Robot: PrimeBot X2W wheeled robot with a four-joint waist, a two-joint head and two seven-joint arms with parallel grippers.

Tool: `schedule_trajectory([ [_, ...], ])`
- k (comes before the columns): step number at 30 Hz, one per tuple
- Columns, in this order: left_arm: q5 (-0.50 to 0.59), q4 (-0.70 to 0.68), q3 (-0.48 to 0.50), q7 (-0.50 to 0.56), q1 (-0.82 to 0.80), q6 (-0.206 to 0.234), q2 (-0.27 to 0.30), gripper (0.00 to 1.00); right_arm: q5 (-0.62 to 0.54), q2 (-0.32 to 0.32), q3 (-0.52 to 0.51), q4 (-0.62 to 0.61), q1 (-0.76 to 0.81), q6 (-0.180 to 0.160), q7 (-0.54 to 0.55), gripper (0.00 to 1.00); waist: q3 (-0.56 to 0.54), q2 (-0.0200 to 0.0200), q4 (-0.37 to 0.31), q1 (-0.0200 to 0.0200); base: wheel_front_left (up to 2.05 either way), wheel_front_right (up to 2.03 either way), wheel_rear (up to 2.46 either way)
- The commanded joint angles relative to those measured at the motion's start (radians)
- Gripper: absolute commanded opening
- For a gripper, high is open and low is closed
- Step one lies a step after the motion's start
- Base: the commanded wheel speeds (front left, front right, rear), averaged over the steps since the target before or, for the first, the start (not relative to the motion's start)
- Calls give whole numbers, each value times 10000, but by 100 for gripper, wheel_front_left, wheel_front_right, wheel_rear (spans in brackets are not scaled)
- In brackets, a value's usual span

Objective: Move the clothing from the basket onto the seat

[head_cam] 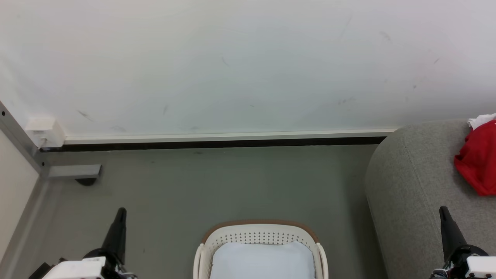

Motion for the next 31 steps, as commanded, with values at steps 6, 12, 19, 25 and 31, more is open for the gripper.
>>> schedule_trajectory([
  [6,-141,-38,20,38,-82,-48,73,0,4,-75,-40,-48,-126,-21,29,0,0,0,0,0,0,0,0],
  [12,-142,-38,20,38,-82,-48,71,0,4,-75,-39,-48,-127,-21,29,0,0,0,0,0,0,0,0],
  [19,-142,-39,20,38,-82,-48,71,0,4,-75,-39,-48,-127,-21,29,0,0,0,0,0,0,0,0],
  [25,-142,-39,19,38,-82,-48,72,0,5,-73,-39,-48,-127,-21,29,0,0,0,0,0,0,0,0],
  [31,-142,-39,19,38,-82,-48,72,0,5,-73,-39,-48,-127,-21,29,0,0,0,0,0,0,0,0],
])
